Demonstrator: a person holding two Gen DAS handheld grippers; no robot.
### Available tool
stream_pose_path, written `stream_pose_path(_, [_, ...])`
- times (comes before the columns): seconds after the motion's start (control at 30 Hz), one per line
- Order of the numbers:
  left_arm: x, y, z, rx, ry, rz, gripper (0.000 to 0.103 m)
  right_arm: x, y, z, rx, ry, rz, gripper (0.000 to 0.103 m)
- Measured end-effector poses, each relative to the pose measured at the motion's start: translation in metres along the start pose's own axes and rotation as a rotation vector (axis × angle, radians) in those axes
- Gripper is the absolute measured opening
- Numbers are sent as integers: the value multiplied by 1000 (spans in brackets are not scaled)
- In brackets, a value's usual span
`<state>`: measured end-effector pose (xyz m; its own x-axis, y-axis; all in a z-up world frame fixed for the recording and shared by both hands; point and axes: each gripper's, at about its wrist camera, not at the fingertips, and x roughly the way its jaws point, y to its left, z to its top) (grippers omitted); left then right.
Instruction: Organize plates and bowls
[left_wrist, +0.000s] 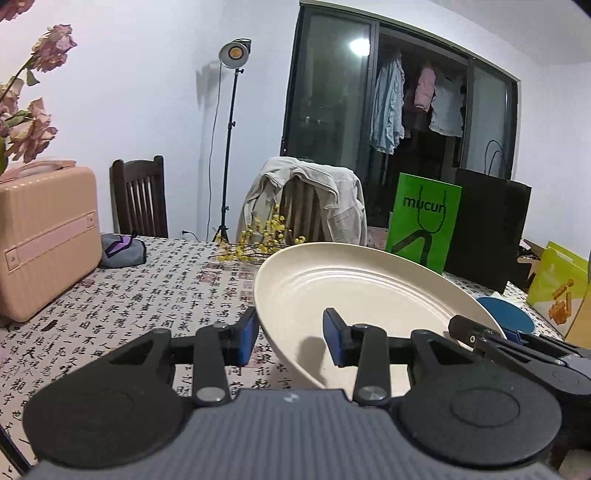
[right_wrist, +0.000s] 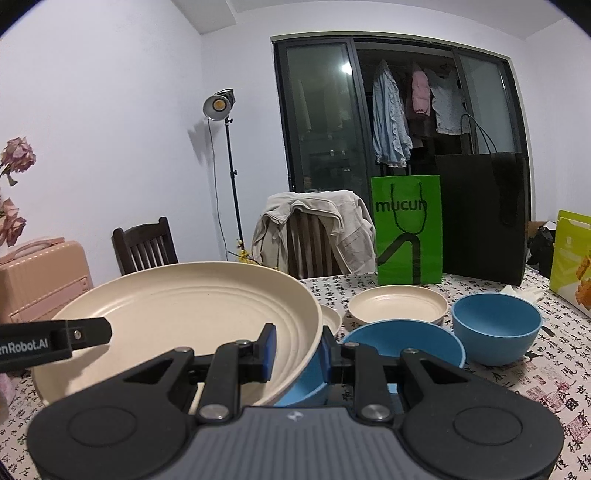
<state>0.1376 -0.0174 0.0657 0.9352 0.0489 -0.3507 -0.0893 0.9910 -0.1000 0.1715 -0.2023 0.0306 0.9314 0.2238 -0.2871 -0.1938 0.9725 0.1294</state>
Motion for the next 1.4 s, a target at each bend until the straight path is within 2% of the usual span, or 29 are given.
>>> stream_pose_path(0.37, [8,-19,-7,3,-14,-29,39,1,-22,-2,-12,-10,-21,24])
stream_pose_path(1.07, [18,-32,-43,-9,62,-106,39,-8,-53,-28,-2,22,-58,24])
stream_pose_path(1.4, [13,-38,-51,3,64,-119,39,-20,-57,-35,-7,6,-68,24])
